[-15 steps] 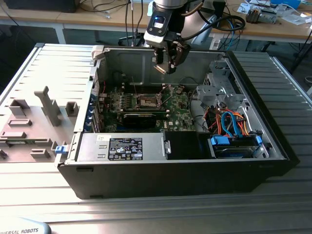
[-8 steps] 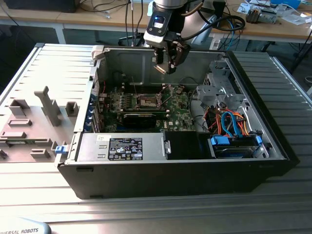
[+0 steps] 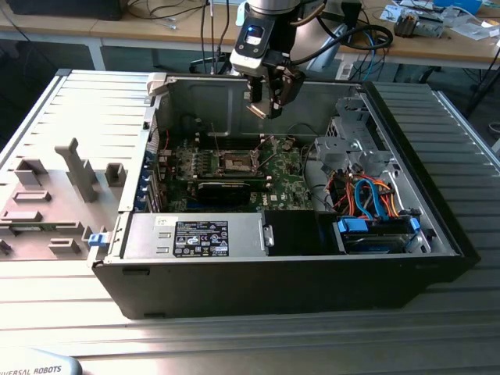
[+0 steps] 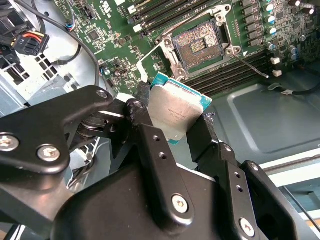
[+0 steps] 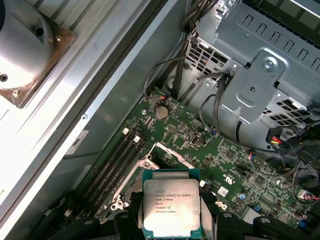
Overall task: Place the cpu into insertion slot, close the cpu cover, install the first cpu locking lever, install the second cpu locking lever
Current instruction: 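Place the cpu into insertion slot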
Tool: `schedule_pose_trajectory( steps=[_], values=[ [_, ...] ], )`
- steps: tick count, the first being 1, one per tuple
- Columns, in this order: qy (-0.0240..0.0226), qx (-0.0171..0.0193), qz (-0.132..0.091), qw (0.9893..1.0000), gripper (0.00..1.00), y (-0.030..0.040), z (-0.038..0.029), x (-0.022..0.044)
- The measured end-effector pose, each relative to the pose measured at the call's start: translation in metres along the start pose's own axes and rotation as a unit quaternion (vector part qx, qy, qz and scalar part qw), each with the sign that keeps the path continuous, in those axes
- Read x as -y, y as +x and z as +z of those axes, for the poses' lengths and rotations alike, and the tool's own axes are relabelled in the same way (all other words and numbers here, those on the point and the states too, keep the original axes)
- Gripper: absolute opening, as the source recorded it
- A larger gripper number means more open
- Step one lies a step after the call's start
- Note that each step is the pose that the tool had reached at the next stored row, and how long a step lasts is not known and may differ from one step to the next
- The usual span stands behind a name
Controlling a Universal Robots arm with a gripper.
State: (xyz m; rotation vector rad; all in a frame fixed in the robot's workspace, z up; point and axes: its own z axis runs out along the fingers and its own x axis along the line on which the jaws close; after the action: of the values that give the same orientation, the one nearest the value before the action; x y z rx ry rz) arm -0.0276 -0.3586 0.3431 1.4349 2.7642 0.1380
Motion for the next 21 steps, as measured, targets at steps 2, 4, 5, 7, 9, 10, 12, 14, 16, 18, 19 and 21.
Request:
schedule_pose_trajectory(
  steps=[2,4,5,7,9,10,12,14,16,18,19,21],
  values=[
    [0.0,0.0001,0.001,1.0,0.54,0.0,0.0,0.0],
    [0.0,0.0001,0.001,1.0,0.54,0.0,0.0,0.0],
    [0.0,0.0002,0.002,1.0,0.54,0.0,0.0,0.0],
    [0.0,0.0002,0.002,1.0,0.54,0.0,0.0,0.0],
    [-0.0001,0.0003,0.003,1.0,0.54,0.0,0.0,0.0],
    [0.0,0.0003,0.003,1.0,0.54,0.0,0.0,0.0],
    [-0.0001,0.0003,0.004,1.0,0.54,0.0,0.0,0.0],
    [-0.0001,0.0004,0.004,1.0,0.54,0.0,0.0,0.0],
    [-0.0001,0.0005,0.005,1.0,0.54,0.0,0.0,0.0],
    [-0.0001,0.0005,0.006,1.0,0.54,0.0,0.0,0.0],
    [-0.0001,0.0006,0.006,1.0,0.54,0.0,0.0,0.0],
    [-0.0001,0.0007,0.007,1.0,0.54,0.0,0.0,0.0]
  ],
)
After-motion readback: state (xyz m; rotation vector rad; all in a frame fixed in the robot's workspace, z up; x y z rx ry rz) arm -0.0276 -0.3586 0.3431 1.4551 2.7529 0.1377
